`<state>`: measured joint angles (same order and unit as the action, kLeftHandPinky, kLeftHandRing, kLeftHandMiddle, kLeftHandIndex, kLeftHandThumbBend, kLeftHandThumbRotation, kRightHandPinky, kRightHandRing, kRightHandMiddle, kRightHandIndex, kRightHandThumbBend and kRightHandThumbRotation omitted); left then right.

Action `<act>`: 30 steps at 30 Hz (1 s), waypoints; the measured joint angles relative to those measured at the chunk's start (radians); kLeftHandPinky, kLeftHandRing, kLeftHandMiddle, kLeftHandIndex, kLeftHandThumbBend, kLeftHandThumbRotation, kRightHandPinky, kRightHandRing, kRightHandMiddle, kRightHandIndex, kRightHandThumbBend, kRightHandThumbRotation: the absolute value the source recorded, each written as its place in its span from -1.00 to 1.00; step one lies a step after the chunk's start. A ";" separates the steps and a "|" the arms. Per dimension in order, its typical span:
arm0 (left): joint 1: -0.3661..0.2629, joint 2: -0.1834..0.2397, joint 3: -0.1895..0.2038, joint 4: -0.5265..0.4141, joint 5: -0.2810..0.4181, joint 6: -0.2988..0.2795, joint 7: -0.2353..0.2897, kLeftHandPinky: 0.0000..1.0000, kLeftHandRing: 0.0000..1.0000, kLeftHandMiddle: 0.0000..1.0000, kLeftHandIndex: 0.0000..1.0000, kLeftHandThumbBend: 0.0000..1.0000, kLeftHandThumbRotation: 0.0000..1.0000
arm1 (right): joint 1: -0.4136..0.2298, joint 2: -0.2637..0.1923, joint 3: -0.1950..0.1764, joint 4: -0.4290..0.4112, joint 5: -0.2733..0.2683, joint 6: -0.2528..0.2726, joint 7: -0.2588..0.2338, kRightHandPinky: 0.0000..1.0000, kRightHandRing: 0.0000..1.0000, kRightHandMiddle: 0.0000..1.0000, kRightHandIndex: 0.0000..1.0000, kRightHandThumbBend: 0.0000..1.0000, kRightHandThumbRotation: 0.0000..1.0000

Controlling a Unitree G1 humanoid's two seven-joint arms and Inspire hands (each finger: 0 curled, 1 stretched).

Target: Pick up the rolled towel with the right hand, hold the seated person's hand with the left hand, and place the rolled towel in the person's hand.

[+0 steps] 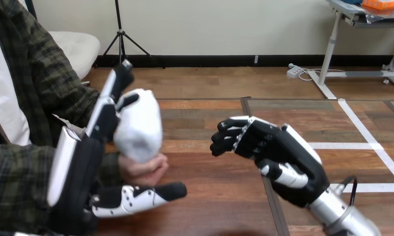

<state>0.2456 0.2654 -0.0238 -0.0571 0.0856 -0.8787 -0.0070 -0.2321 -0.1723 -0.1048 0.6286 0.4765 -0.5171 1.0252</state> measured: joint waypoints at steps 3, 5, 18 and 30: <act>0.006 -0.014 -0.017 0.023 -0.023 -0.013 -0.019 0.76 0.93 0.94 0.92 1.00 -0.04 | 0.018 0.015 -0.001 -0.003 -0.001 -0.013 -0.007 0.32 0.34 0.40 0.43 1.00 0.10; 0.012 -0.021 -0.030 0.037 -0.040 -0.019 -0.034 0.76 0.93 0.94 0.91 1.00 -0.04 | 0.031 0.026 -0.001 -0.008 -0.002 -0.028 -0.012 0.32 0.35 0.41 0.44 1.00 0.13; 0.051 -0.085 -0.090 0.118 -0.126 -0.049 -0.100 0.77 0.88 0.89 0.89 1.00 0.02 | 0.091 0.070 -0.001 -0.053 -0.003 -0.095 -0.022 0.36 0.40 0.48 0.52 1.00 0.23; 0.076 -0.142 -0.119 0.148 -0.167 -0.069 -0.129 0.75 0.80 0.83 0.84 1.00 0.13 | 0.113 0.081 -0.001 -0.082 -0.003 -0.117 -0.025 0.44 0.51 0.56 0.59 1.00 0.23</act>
<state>0.3219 0.1239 -0.1430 0.0906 -0.0815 -0.9474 -0.1359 -0.1195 -0.0918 -0.1056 0.5462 0.4737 -0.6345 1.0002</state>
